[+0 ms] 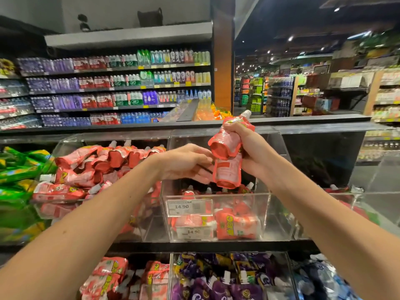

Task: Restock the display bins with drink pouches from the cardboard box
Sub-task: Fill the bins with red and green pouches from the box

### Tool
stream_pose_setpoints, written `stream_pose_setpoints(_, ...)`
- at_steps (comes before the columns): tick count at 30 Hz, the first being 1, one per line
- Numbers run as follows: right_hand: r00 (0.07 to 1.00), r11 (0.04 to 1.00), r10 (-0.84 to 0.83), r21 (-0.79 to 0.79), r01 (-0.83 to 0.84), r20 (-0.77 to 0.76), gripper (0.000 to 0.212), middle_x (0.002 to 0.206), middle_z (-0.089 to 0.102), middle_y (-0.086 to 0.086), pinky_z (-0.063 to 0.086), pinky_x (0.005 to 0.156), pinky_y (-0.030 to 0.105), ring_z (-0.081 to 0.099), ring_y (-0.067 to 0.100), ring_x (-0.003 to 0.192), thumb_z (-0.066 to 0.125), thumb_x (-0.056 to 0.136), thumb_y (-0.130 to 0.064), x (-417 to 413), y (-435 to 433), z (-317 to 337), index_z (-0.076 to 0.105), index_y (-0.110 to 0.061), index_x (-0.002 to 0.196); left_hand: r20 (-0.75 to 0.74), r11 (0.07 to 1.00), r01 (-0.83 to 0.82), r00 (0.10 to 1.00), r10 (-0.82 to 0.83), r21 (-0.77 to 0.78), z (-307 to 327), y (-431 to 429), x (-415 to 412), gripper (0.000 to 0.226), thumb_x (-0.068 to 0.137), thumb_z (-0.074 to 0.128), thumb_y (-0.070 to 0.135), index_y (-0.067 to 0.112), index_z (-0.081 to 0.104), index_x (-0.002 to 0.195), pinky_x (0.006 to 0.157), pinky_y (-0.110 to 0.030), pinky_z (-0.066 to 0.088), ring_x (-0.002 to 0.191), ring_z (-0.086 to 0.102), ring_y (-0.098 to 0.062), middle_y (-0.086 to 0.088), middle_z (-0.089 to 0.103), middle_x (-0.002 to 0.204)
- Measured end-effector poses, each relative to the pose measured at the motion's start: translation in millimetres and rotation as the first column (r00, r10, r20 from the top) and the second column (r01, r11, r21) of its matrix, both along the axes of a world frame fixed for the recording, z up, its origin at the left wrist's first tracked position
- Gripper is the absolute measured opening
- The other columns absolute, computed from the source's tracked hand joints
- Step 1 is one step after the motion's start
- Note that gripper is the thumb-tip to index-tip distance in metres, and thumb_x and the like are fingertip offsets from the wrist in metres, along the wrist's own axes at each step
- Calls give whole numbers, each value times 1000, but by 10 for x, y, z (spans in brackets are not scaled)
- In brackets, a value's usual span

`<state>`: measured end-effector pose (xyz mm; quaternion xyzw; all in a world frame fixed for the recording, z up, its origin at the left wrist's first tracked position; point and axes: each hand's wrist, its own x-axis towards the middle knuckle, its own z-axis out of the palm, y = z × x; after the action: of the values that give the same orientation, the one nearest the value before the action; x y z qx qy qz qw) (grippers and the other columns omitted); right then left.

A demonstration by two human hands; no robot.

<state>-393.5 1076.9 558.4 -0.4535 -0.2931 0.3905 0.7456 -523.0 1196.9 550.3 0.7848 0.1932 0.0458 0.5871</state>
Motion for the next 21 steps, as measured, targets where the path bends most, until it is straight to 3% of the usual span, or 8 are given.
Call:
stream_pose_setpoints(3,1000,999,18,28,-18,-6,26,95,65,17,56,84,48,66,27,78,70,88,-19,-39,16,98,60,-6,107,50,970,41,998,-30,-238,-33,-159,-72,44,107,32,33,3,58,125,89,-46,57,104,66,-38,-29,64,120)
stream_pose_setpoints(7,1000,999,17,43,-18,20,17,80,66,9,55,79,43,66,21,69,69,89,-20,-47,23,143,61,-10,101,163,903,17,985,58,-429,-19,-217,-152,41,100,36,33,5,59,118,78,-41,59,94,67,-31,-21,68,109)
stream_pose_setpoints(9,1000,999,20,33,-21,21,18,82,67,9,56,81,43,67,21,72,69,89,-20,-54,10,129,62,-10,101,190,953,0,980,60,-303,-49,-198,-151,28,96,55,28,8,63,113,80,-37,57,94,66,-27,-17,69,108)
stream_pose_setpoints(12,999,999,32,28,-34,41,20,87,67,9,56,84,44,68,22,78,70,89,-20,-67,-4,78,61,-11,104,184,995,-12,982,31,-102,-124,-189,-133,33,83,72,19,7,69,114,90,-38,53,97,65,-27,-17,72,108)
stream_pose_setpoints(15,952,987,-147,-25,160,269,10,81,68,0,56,64,28,68,10,66,70,91,-22,-53,-66,64,61,-17,93,125,996,-88,988,85,16,-162,-138,-154,24,88,71,8,1,71,110,80,-32,59,86,69,-24,-18,73,103)
stream_pose_setpoints(17,842,950,-259,-30,310,473,10,81,68,0,51,56,23,66,9,65,69,92,-22,-13,-125,55,63,-15,94,52,975,-171,985,165,139,-197,-57,-164,22,87,74,10,0,72,106,76,-31,59,74,69,-17,-15,73,92)
stream_pose_setpoints(19,733,921,-248,-80,381,633,12,86,67,3,50,59,26,65,15,74,68,93,-21,21,-182,57,64,-11,100,1,942,-238,970,245,236,-242,45,-141,21,84,78,14,2,73,101,80,-36,61,72,69,-16,-12,74,86)
stream_pose_setpoints(21,700,903,-122,-213,372,704,22,93,68,5,55,63,34,68,21,80,71,91,-24,42,-202,30,61,-12,108,-28,929,-267,958,284,258,-254,113,-84,21,83,79,13,0,73,98,79,-38,61,69,67,-17,-10,70,78)
